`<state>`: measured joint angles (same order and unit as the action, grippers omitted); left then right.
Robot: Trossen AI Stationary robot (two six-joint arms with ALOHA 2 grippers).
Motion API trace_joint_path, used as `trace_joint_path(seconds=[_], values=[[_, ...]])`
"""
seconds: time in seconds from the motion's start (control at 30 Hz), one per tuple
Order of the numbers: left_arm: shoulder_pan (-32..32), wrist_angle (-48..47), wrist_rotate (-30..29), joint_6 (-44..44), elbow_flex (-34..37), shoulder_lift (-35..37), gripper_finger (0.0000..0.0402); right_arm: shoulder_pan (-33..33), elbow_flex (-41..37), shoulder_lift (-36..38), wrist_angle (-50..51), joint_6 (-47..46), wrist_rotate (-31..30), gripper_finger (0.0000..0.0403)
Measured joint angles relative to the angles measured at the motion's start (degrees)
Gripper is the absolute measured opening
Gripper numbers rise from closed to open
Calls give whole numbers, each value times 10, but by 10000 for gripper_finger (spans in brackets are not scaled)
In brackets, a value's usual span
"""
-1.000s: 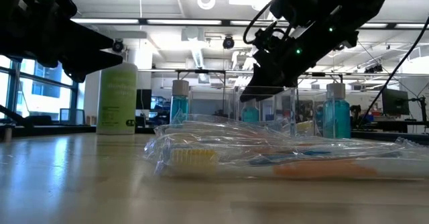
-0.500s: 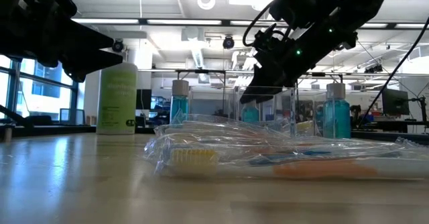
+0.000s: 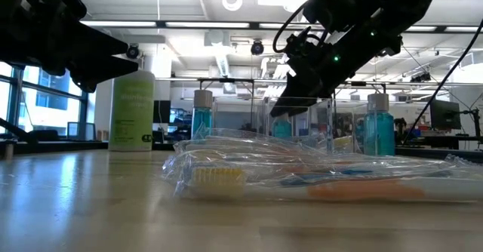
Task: Pick & Place toothbrushing station
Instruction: Put the mouthwash into the transparent organizer
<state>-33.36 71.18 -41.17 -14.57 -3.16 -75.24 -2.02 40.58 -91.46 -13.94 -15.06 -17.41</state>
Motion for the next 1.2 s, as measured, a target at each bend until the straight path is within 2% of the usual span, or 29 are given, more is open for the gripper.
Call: trace_joint_path(seconds=[0.43,0.7,0.83,1.2], values=[[0,0,0,0,0,0,237,0,0,0,0,4,-1,94],[0,0,0,0,0,0,237,0,0,0,1,4,-1,112],[0,0,0,0,0,0,237,0,0,0,2,8,0,88],[0,0,0,0,0,0,237,20,0,8,-4,54,-33,88]])
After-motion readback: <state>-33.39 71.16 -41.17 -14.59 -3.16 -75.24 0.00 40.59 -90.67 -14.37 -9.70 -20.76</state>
